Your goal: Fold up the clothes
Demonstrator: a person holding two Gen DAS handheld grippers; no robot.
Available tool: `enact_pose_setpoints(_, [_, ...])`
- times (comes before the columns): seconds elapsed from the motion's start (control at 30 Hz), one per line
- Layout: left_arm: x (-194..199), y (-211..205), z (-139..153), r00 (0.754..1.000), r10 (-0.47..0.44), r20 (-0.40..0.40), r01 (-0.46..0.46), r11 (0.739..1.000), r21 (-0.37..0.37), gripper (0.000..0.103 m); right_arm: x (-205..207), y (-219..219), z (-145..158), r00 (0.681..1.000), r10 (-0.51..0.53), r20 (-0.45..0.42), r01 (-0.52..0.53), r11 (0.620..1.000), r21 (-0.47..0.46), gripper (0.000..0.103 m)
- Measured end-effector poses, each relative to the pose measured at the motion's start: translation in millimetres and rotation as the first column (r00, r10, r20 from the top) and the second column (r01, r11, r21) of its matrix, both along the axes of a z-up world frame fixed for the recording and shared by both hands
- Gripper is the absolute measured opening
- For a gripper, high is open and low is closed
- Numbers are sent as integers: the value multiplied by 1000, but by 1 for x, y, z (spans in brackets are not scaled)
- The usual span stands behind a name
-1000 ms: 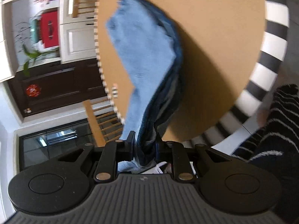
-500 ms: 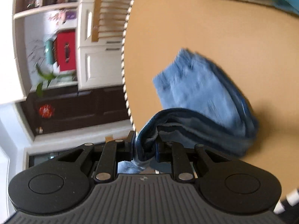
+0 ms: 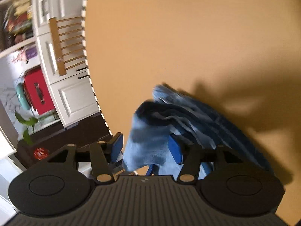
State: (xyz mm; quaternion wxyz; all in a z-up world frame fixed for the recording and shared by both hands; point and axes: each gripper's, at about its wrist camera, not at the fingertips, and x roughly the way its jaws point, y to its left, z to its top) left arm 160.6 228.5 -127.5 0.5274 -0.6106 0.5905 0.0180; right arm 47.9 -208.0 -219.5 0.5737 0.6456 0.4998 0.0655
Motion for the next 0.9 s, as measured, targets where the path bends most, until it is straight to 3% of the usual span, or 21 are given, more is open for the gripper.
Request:
enact_pose_setpoints(0.1, [12, 10, 25, 990, 5, 138, -13, 998, 57, 77, 2, -6, 29, 989, 13, 148, 10, 988, -154, 58])
enact_pose_setpoints(0.13, [14, 14, 42, 969, -39, 242, 8, 992, 128, 77, 1, -4, 45, 972, 62, 228, 0, 966, -260, 58])
enact_pose_setpoints(0.17, [13, 16, 59, 934, -116, 337, 48, 978, 204, 77, -2, 1, 65, 930, 165, 330, -22, 918, -395, 55])
enact_pose_setpoints(0.2, [7, 14, 77, 875, -240, 419, 117, 947, 298, 76, -8, 10, 83, 859, 308, 410, -46, 843, -536, 52])
enact_pose_setpoints(0.23, [1, 11, 93, 799, -360, 482, 172, 904, 391, 76, -16, 25, 93, 773, 456, 441, -68, 751, -657, 42])
enact_pose_setpoints(0.27, [-9, 3, 103, 721, -458, 520, 215, 861, 460, 75, -24, 40, 102, 672, 596, 439, -72, 643, -763, 24])
enact_pose_setpoints(0.3, [-19, -8, 108, 655, -531, 538, 244, 822, 514, 73, -31, 56, 104, 597, 694, 403, -88, 556, -827, 15])
enact_pose_setpoints(0.33, [-22, -19, 103, 624, -573, 531, 276, 797, 537, 68, -32, 68, 99, 559, 744, 366, -128, 514, -849, 10])
enact_pose_setpoints(0.37, [-26, -30, 99, 591, -614, 522, 307, 770, 559, 66, -29, 77, 90, 553, 761, 339, -172, 502, -847, 10])
enact_pose_setpoints(0.4, [-28, -41, 94, 565, -648, 510, 333, 745, 578, 61, -25, 82, 79, 569, 759, 317, -188, 496, -848, 10])
enact_pose_setpoints(0.47, [-18, -57, 75, 583, -671, 458, 342, 714, 611, 52, -16, 86, 62, 613, 743, 270, -196, 474, -858, 10])
enact_pose_setpoints(0.53, [-11, -67, 60, 618, -678, 398, 329, 683, 652, 46, -9, 85, 46, 662, 706, 252, -222, 506, -833, 9])
enact_pose_setpoints(0.6, [-7, -69, 49, 636, -675, 374, 325, 674, 664, 44, -9, 86, 33, 677, 695, 243, -227, 511, -829, 8])
enact_pose_setpoints(0.67, [-4, -69, 40, 652, -674, 346, 321, 660, 680, 31, -12, 90, 27, 672, 698, 248, -213, 502, -838, 7])
enact_pose_setpoints(0.73, [-5, -58, 31, 696, -636, 334, 304, 682, 665, 4, -17, 97, 25, 665, 703, 252, -192, 488, -852, 7])
enact_pose_setpoints(0.77, [-5, -48, 27, 719, -610, 333, 299, 704, 644, 4, -16, 100, 27, 657, 710, 253, -180, 475, -862, 7])
enact_pose_setpoints(0.8, [1, -32, 27, 744, -571, 347, 308, 754, 580, 4, -14, 103, 30, 647, 719, 254, -168, 460, -872, 7])
enact_pose_setpoints(0.83, [6, -16, 28, 767, -532, 358, 314, 798, 514, 5, -15, 105, 33, 636, 730, 251, -168, 448, -878, 10])
enact_pose_setpoints(0.87, [3, -4, 37, 775, -511, 371, 320, 824, 467, 11, -16, 102, 41, 634, 731, 251, -182, 456, -871, 14])
enact_pose_setpoints(0.9, [-3, 4, 51, 748, -532, 397, 318, 812, 489, 37, -23, 97, 51, 637, 723, 268, -188, 483, -855, 17])
